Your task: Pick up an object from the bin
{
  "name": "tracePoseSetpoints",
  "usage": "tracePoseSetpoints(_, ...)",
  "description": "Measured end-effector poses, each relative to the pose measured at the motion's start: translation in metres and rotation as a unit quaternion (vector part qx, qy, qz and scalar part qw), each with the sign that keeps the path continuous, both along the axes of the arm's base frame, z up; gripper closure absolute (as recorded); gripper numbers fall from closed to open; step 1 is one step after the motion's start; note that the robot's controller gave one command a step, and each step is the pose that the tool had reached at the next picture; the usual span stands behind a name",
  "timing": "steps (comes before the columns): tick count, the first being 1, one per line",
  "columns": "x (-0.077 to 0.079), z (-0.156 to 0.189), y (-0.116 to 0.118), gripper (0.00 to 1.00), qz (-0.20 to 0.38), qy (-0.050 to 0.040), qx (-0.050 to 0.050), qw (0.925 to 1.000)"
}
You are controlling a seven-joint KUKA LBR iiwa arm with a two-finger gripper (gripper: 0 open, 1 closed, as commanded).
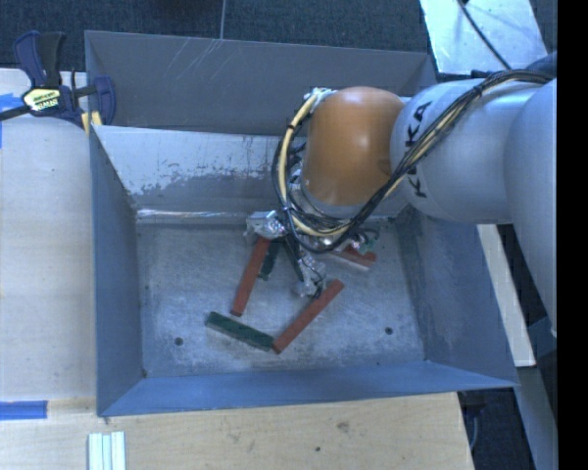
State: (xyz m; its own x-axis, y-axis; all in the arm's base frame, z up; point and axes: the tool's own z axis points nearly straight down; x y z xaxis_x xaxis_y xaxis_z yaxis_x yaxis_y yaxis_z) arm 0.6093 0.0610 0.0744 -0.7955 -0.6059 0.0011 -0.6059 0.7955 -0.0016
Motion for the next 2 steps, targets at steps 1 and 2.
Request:
tracePoseSetpoints(1, 0.0, 0.0, 0.005, 1.0, 0.002, -0.0001, 0.002, 1.0)
tracePoseSetpoints(2, -0.011, 0.168, 0.018, 1.0, -0.004, -0.006, 0.002, 1.0)
